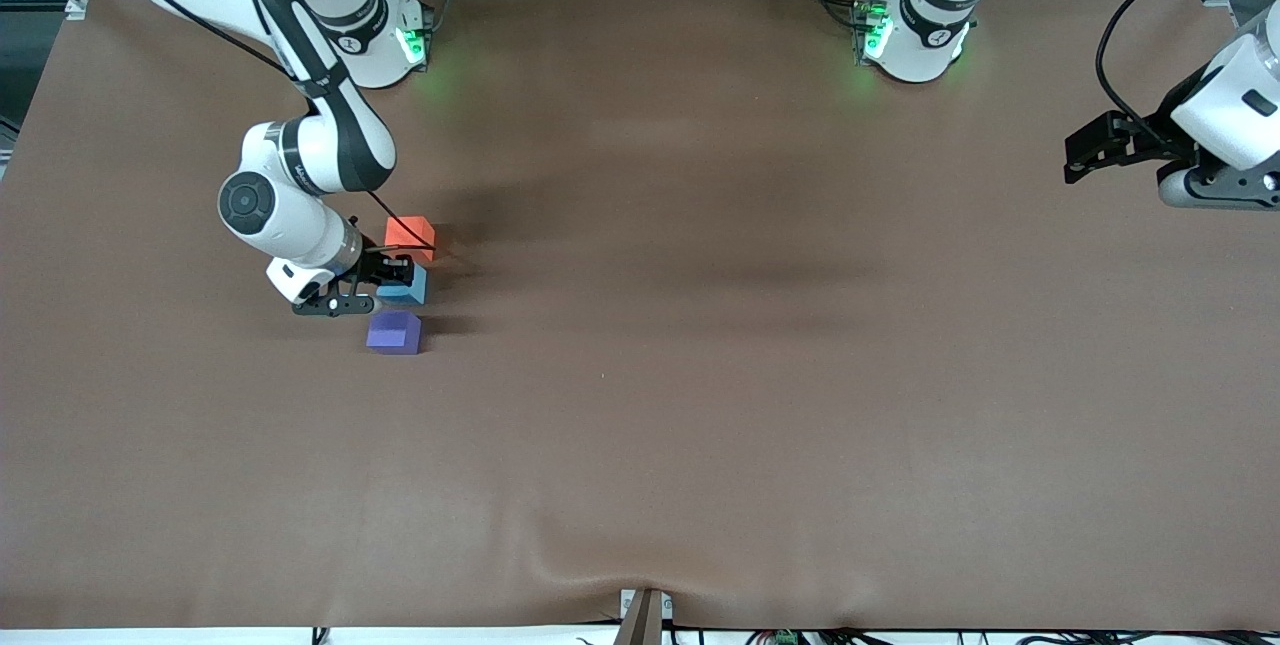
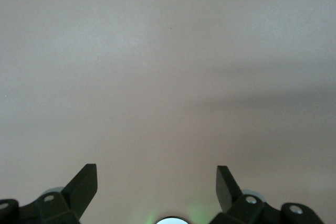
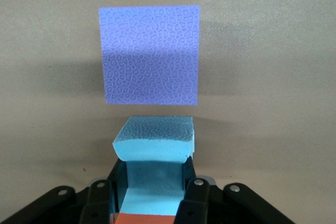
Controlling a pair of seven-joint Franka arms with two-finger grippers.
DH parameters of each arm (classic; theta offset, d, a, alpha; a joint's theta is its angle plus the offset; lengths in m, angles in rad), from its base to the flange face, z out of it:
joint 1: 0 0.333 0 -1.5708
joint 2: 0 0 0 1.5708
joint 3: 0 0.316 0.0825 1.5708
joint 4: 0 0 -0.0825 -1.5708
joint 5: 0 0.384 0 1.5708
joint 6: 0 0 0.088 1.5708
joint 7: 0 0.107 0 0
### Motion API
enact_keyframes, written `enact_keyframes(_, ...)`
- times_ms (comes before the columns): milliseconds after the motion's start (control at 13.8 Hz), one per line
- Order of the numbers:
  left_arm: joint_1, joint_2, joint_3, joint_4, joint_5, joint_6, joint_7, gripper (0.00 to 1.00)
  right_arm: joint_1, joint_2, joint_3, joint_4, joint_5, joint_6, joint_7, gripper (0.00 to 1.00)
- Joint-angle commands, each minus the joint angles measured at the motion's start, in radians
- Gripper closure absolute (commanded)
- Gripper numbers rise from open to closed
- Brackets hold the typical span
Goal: Place blue block between orange and purple blocks
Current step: 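Carry the blue cube with the right gripper between orange and purple cubes, then open the right gripper and pull it away from the cubes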
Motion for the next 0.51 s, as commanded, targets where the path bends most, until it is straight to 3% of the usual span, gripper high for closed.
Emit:
enact_keyframes(0,0.004,0.002,-0.001,0.011,-0.004,0.001,0.011,0.0,0.01,0.008,0.001,-0.011,0.022,0.04,-0.022,0.01)
enact_keyframes(144,0.005,0.004,-0.001,0.011,-0.003,0.003,0.009,0.0,0.007,0.001,0.001,0.05,0.021,-0.062,-0.027,0.0)
enact_keyframes(433,0.005,0.005,-0.001,0.011,-0.004,0.006,0.009,0.0,-0.034,0.004,-0.004,0.394,0.021,-0.517,-0.025,0.0)
